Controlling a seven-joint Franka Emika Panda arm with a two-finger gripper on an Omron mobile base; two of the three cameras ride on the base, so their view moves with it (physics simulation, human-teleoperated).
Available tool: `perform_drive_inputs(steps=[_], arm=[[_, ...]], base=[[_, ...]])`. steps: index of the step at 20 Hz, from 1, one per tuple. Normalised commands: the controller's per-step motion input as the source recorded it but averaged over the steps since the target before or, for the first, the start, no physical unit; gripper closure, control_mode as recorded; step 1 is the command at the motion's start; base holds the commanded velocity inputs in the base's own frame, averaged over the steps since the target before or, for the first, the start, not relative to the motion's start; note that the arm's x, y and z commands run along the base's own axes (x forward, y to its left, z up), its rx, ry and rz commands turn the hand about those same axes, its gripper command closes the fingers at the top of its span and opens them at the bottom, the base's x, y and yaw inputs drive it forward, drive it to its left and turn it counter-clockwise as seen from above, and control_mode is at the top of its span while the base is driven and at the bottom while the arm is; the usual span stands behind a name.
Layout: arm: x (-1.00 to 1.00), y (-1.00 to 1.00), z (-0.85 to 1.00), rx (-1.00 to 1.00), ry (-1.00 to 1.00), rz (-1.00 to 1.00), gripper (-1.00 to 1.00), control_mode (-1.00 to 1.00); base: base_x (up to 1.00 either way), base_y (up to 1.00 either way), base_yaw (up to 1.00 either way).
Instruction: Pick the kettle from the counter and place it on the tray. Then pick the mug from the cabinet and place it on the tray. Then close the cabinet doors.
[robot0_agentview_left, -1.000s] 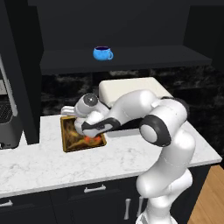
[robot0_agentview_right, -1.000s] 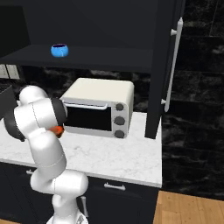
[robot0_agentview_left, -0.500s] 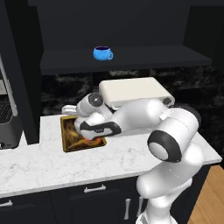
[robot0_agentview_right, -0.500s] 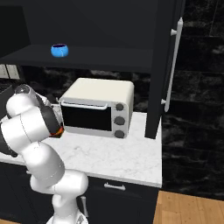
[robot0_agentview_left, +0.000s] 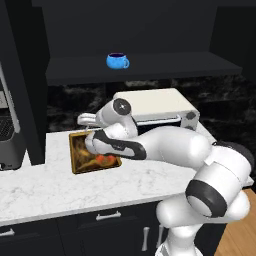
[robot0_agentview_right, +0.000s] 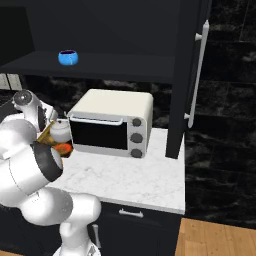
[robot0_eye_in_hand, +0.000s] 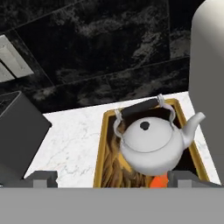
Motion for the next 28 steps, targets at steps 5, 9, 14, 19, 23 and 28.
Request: perform_drive_inputs(steps=[5, 9, 14, 19, 23, 28], arm=[[-0.49, -0.24, 0.55, -0.01, -0.02, 0.0, -1.0, -1.0], [-0.46, -0.25, 0.57, -0.06, -0.08, 0.0, -1.0, -1.0], [-0.38, -0.18, 0.57, -0.07, -0.08, 0.0, -1.0, -1.0], [-0.42, -0.24, 0.53, -0.15, -0.13, 0.0, -1.0, -1.0], [-0.43, -0.39, 0.49, -0.09, -0.13, 0.0, -1.0, -1.0], [-0.33, -0.48, 0.46, -0.05, -0.12, 0.0, -1.0, -1.0]], base=[[0.0, 0.0, 0.0], [0.0, 0.0, 0.0], [0.0, 0.0, 0.0], [0.0, 0.0, 0.0], [0.0, 0.0, 0.0], [0.0, 0.0, 0.0]])
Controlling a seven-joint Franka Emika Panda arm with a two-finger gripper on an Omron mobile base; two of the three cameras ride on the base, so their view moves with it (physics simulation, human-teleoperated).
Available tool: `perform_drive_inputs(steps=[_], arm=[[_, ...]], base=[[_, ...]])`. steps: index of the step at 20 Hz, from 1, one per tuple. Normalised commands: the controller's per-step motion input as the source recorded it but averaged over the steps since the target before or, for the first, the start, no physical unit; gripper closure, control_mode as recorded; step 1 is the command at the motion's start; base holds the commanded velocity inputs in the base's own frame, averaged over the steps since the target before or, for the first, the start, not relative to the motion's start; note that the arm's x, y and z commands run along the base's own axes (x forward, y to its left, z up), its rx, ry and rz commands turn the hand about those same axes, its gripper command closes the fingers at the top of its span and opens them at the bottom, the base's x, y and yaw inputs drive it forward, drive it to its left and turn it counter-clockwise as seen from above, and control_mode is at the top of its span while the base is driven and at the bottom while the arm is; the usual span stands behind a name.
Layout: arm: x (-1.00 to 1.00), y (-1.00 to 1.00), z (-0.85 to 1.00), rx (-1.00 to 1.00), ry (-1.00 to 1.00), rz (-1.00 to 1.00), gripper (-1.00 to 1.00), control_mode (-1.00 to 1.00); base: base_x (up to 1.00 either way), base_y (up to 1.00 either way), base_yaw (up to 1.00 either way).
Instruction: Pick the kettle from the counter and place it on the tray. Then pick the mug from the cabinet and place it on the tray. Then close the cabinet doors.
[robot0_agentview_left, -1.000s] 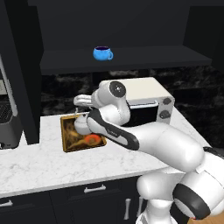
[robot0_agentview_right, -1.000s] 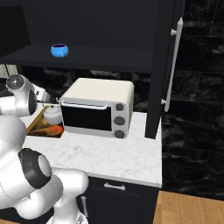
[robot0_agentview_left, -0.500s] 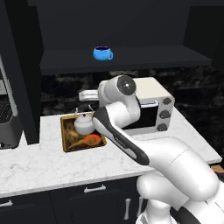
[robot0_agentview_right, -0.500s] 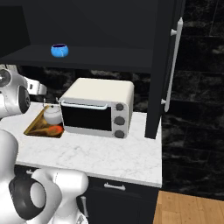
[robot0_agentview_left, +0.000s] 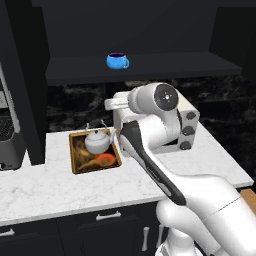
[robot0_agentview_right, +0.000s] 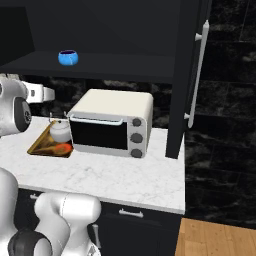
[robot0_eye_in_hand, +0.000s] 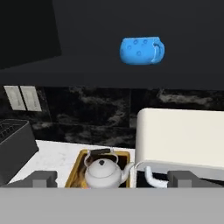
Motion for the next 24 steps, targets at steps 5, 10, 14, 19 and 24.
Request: perform_drive_inputs(steps=[5, 10, 14, 19, 24], arm=[[0.0, -0.38, 0.6, 0.0, -0.05, 0.0, -1.0, -1.0], [-0.02, -0.42, 0.59, 0.0, -0.01, 0.01, -1.0, -1.0], [-0.01, -0.43, 0.37, 0.0, -0.11, 0.09, -1.0, -1.0], [0.04, -0.46, 0.21, 0.0, -0.09, 0.22, -1.0, -1.0], [0.28, -0.37, 0.2, 0.01, 0.0, 0.1, -1.0, -1.0]], base=[[0.0, 0.0, 0.0], [0.0, 0.0, 0.0], [0.0, 0.0, 0.0], [0.0, 0.0, 0.0], [0.0, 0.0, 0.0]])
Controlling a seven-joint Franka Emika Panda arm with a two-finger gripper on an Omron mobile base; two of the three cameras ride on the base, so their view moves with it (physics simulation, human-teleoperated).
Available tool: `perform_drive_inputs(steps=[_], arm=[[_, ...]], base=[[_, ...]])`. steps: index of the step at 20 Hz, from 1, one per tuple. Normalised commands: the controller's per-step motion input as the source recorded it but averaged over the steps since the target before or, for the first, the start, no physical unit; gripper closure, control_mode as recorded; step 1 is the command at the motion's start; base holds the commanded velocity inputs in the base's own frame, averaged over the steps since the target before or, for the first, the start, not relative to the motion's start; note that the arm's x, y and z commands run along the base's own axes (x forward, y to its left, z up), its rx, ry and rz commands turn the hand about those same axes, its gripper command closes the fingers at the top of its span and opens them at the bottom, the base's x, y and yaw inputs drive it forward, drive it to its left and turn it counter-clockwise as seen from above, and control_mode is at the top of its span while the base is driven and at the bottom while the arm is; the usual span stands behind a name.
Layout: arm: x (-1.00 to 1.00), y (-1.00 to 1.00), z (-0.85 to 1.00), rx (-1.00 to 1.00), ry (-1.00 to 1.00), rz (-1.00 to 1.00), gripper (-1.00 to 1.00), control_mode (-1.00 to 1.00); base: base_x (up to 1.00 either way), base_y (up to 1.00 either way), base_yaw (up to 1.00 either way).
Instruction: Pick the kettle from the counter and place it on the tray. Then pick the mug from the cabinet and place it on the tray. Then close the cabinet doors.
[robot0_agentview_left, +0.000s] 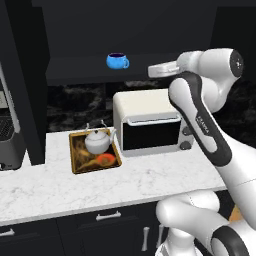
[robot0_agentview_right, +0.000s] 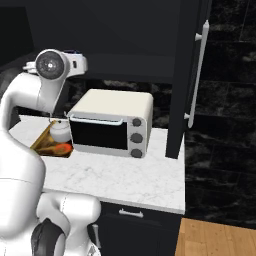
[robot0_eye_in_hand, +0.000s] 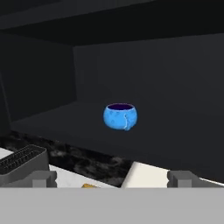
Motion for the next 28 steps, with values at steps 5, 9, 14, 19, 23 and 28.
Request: perform_drive_inputs(steps=[5, 9, 14, 19, 23, 28], arm=[[0.34, -0.24, 0.13, 0.0, 0.11, 0.02, -1.0, -1.0], [0.39, -0.12, 0.0, 0.01, 0.07, 0.0, -1.0, -1.0], [0.28, 0.0, -0.02, 0.0, 0.01, 0.03, -1.0, -1.0], [0.35, 0.08, -0.02, 0.0, 0.0, 0.0, -1.0, -1.0], [0.4, 0.29, -0.04, 0.0, 0.14, 0.0, -1.0, -1.0], [0.3, 0.3, -0.12, 0.0, 0.16, 0.02, -1.0, -1.0]], base=[[0.0, 0.0, 0.0], [0.0, 0.0, 0.0], [0.0, 0.0, 0.0], [0.0, 0.0, 0.0], [0.0, 0.0, 0.0], [0.0, 0.0, 0.0]])
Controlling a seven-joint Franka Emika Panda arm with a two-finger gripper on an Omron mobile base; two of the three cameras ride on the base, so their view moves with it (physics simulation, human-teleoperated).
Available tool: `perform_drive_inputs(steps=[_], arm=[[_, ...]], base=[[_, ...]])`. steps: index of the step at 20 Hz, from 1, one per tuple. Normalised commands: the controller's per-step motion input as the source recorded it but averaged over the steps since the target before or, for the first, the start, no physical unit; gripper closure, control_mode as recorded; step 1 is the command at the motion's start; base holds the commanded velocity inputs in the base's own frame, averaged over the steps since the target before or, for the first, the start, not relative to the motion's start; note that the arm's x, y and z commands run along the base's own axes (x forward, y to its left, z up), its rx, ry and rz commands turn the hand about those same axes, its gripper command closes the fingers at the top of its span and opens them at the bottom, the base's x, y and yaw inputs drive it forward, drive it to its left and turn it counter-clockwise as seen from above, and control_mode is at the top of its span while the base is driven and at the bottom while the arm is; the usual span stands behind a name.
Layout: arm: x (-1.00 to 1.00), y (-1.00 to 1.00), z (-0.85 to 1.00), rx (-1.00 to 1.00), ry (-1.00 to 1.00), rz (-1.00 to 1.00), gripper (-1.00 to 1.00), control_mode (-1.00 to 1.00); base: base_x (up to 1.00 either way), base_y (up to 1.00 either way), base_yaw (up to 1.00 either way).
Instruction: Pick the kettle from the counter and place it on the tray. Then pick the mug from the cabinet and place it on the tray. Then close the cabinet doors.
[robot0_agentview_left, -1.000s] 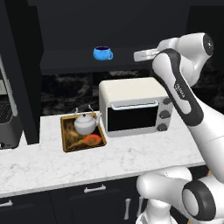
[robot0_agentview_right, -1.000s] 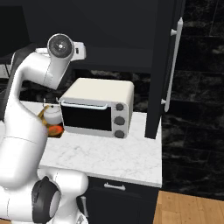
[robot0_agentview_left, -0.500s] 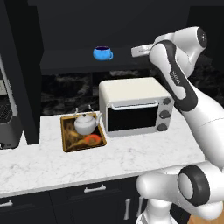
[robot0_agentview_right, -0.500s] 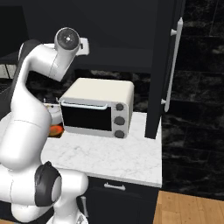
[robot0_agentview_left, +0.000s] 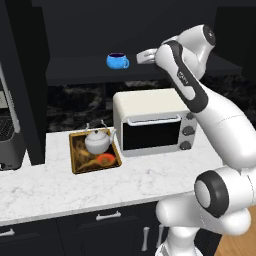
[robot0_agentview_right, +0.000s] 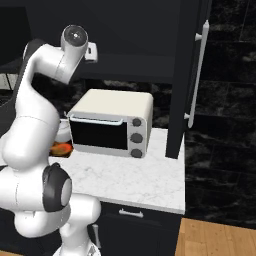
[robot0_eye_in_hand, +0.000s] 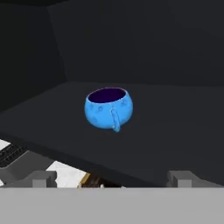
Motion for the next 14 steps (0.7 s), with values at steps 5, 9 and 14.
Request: perform_drive_inputs(steps=[5, 9, 14], arm=[[0.26, 0.22, -0.17, 0.0, 0.05, 0.09, -1.0, -1.0], [0.39, 0.16, -0.17, 0.0, 0.0, 0.06, -1.0, -1.0], [0.5, 0.12, -0.25, 0.0, 0.0, 0.0, -1.0, -1.0]], base=[[0.0, 0.0, 0.0], [0.0, 0.0, 0.0], [0.0, 0.0, 0.0]])
